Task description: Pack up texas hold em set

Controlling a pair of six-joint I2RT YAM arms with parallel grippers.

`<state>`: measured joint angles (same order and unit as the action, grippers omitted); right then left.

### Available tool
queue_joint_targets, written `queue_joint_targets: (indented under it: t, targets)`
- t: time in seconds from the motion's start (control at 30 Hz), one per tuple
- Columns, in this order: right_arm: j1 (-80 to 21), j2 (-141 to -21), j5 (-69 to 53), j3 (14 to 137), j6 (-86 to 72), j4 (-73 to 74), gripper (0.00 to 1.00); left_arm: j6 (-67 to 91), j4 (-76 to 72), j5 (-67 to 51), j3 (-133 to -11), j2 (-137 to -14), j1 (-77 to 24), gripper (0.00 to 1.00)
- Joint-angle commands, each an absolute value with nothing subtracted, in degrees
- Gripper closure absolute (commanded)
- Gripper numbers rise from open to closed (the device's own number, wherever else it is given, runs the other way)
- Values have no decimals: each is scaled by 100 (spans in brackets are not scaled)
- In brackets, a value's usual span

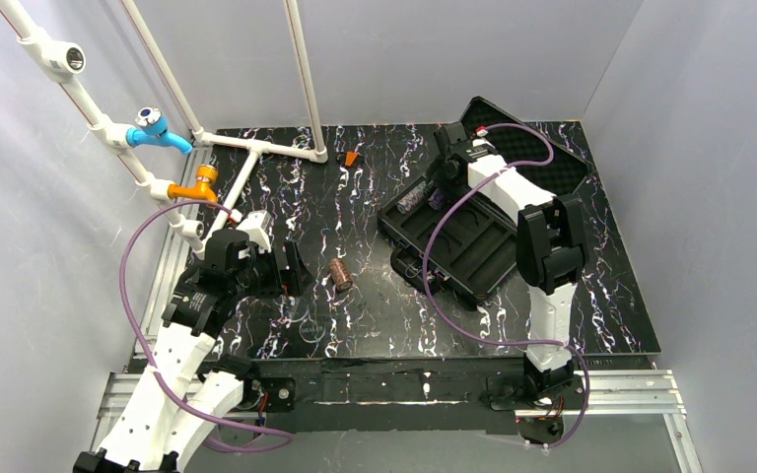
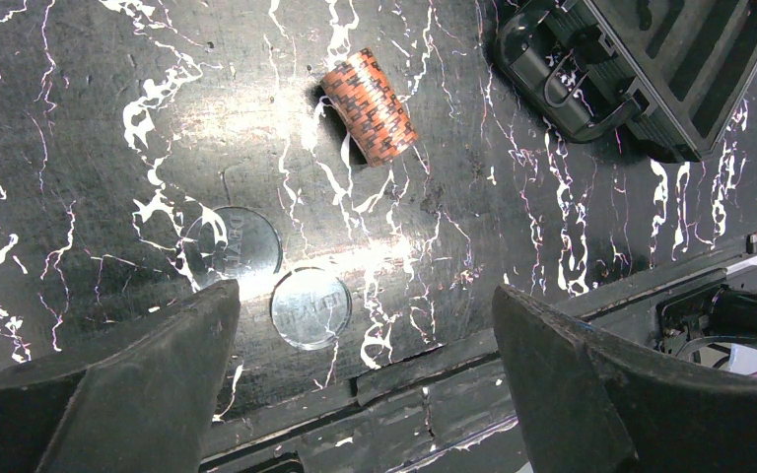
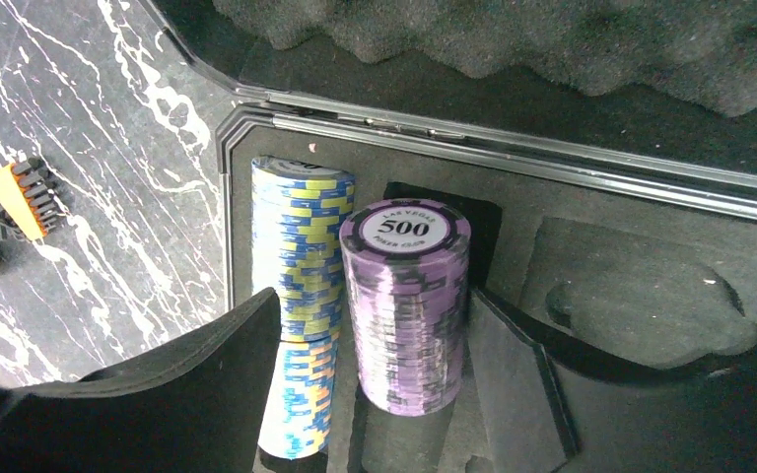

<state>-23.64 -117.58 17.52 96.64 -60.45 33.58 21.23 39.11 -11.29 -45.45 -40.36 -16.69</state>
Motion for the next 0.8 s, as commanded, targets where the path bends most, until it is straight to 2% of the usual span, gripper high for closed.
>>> queue_joint_targets:
  t: [0.0,0.3,0.47,0.63,0.77]
  targets:
    - [-2338,-11156,2041,9667,-5888,3266,23,2100,3999,-1099,-4562,-4023,-1696,1]
    - [-2338,-10609,1981,9103,-5753,3262,24,2101,3992,-1090,-4561,-4024,-1696,1]
    - [-2380,-10592,1616,9006,-5387,2986,38,2102,3999,-1107,-4562,-4034,-1696,1]
    - [-2653,-10703,1479,8880,-5039,2911,45,2105,3997,-1074,-4562,-4026,-1696,1]
    - [-2766,-10742,1272,8563,-4875,2632,61,2110,3997,-1055,-4553,-4025,-1696,1]
